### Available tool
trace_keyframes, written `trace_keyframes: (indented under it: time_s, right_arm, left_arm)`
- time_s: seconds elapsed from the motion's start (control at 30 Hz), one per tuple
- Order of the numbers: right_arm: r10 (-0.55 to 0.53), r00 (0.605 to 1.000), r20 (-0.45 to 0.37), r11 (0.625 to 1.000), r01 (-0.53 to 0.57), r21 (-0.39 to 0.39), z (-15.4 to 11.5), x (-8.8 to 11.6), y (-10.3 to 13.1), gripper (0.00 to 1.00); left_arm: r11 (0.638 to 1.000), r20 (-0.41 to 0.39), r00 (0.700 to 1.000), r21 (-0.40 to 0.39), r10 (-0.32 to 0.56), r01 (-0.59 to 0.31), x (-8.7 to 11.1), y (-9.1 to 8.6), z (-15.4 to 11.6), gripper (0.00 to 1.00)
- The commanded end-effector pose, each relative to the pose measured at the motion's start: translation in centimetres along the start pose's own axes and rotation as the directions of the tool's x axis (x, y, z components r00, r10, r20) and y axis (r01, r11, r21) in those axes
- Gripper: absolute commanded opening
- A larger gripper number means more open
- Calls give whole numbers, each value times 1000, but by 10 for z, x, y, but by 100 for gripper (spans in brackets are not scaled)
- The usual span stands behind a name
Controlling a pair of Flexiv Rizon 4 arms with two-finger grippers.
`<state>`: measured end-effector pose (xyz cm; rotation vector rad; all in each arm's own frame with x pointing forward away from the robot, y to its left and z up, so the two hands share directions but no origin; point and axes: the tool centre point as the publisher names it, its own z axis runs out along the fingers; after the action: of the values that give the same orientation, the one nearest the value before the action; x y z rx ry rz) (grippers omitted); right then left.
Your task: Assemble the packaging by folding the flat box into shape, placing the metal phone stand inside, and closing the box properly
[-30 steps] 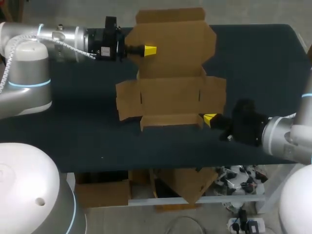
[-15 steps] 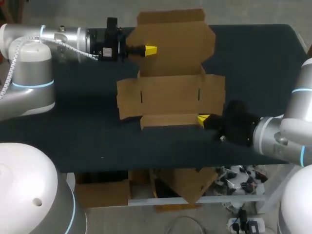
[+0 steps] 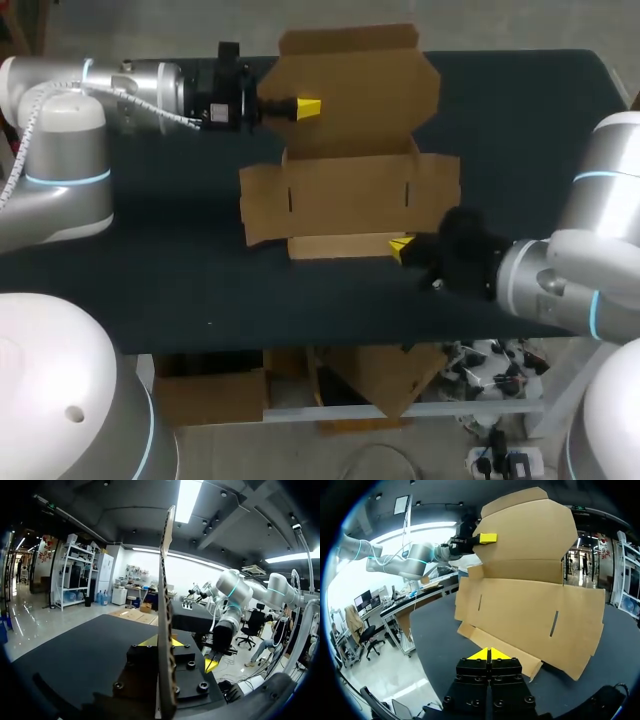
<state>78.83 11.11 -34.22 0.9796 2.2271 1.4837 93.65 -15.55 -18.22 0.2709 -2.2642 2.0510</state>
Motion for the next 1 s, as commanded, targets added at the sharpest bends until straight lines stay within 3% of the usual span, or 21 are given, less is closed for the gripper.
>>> trace_keyframes:
  time_s: [0.03, 0.3, 0.87, 1.0]
  right_arm:
    - [-1, 997, 74, 1000, 1, 3, 15, 7, -4, 0]
    - [31, 997, 72, 999, -32, 8, 29, 12, -13, 0]
    - [31, 997, 72, 999, -32, 8, 29, 12, -13, 0]
    - [25, 996, 86, 1000, -25, -8, 45, 10, -14, 0]
  left_arm:
    - [1000, -5, 1000, 5, -1, 1, 0, 4, 0, 0]
    - [1000, -13, 1000, 9, -12, 12, -3, 9, -2, 0]
    - [1000, -17, 1000, 9, -17, 18, -4, 11, -2, 0]
    - [1000, -17, 1000, 9, -17, 18, -4, 11, -2, 0]
